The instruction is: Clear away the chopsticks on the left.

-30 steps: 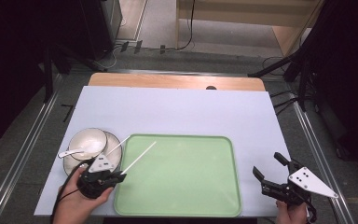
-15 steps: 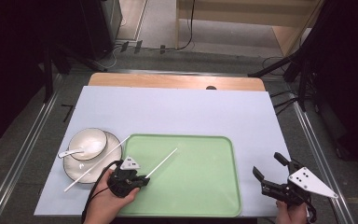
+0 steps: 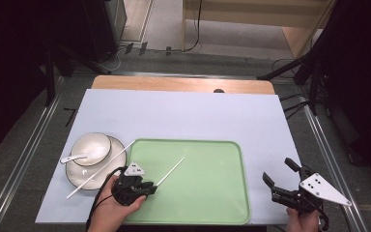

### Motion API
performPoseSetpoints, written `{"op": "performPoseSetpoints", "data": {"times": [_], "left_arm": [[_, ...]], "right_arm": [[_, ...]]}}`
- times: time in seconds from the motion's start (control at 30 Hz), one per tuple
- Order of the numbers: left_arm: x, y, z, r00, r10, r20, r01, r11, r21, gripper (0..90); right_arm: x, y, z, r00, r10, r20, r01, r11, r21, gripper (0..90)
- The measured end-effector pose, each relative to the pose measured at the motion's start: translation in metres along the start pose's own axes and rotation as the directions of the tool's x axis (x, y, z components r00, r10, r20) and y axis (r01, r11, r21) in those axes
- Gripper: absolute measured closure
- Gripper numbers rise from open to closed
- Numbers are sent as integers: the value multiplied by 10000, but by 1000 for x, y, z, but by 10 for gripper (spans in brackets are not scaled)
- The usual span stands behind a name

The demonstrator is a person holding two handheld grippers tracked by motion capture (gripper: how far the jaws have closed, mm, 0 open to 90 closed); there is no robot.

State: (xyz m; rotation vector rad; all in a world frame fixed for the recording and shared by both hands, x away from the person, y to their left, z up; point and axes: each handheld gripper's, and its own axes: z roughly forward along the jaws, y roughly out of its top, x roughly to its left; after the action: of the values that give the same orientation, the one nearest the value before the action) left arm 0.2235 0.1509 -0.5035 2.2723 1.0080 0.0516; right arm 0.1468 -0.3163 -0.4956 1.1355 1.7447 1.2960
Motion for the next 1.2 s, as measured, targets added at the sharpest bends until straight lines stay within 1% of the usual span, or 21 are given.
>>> {"op": "performPoseSetpoints", "data": {"times": [0.07, 0.13, 0.23, 0.3, 0.33, 0.43, 0.5, 0.57, 0.67, 0.8, 0.93, 0.97, 1.0, 1.03, 1.13, 1.17, 1.2], "left_arm": [[-3, 4, -1, 9997, 237, -68, -239, 9995, -216, 844], [-7, 7, 1, 9988, 494, 23, -493, 9982, -340, 898], [-15, 12, 13, 9959, 905, 10, -905, 9958, -126, 900], [-20, 15, 23, 9931, 1150, -212, -1147, 9933, 146, 900], [-21, 16, 27, 9922, 1220, -240, -1214, 9923, 261, 900], [-21, 18, 29, 9923, 1125, -527, -1116, 9935, 206, 900], [-18, 18, 28, 9930, 943, -708, -932, 9955, 189, 900], [-12, 16, 25, 9944, 625, -854, -617, 9980, 124, 900], [-4, 13, 20, 9931, 129, -1166, -137, 9999, -59, 900], [6, 9, 14, 9844, -457, -1702, 416, 9988, -276, 900], [17, 3, 5, 9736, -1001, -2050, 935, 9947, -417, 900], [19, 1, 3, 9707, -1174, -2099, 1103, 9929, -452, 900], [22, 0, 1, 9690, -1304, -2100, 1234, 9913, -463, 900], [24, -2, -1, 9673, -1405, -2114, 1330, 9899, -495, 900], [28, -7, -7, 9574, -1594, -2408, 1496, 9870, -584, 900], [30, -8, -9, 9566, -1670, -2387, 1565, 9857, -623, 900], [32, -9, -10, 9584, -1739, -2262, 1623, 9843, -691, 900]], "right_arm": [[0, 0, 1, 10000, 31, -9, -31, 10000, 6, 129], [0, 0, 1, 10000, 51, -20, -51, 10000, 38, 129], [1, 0, 2, 10000, 23, -53, -22, 10000, 72, 129], [2, 0, 2, 10000, -16, -90, 17, 10000, 89, 129], [2, 0, 2, 10000, -25, -77, 26, 9999, 99, 129], [3, 0, 1, 10000, -58, -73, 58, 10000, 61, 130], [3, 0, 0, 10000, -47, -47, 47, 10000, 48, 129], [1, 0, 0, 10000, -25, -25, 25, 10000, 38, 129], [0, -1, -1, 10000, 68, -25, -68, 10000, 36, 130], [1, -1, 0, 10000, 0, -62, 1, 10000, 71, 129], [1, 0, 1, 10000, -28, -74, 28, 10000, 78, 129], [1, -1, 1, 10000, -5, -77, 6, 10000, 80, 129], [1, -1, 1, 10000, 7, -78, -7, 10000, 68, 129], [1, -1, 1, 10000, 14, -81, -14, 10000, 75, 129], [1, -1, 1, 10000, 14, -90, -14, 10000, 87, 129], [1, -1, 1, 10000, 11, -86, -10, 10000, 82, 129], [1, -1, 1, 10000, 12, -83, -12, 10000, 74, 129]]}}
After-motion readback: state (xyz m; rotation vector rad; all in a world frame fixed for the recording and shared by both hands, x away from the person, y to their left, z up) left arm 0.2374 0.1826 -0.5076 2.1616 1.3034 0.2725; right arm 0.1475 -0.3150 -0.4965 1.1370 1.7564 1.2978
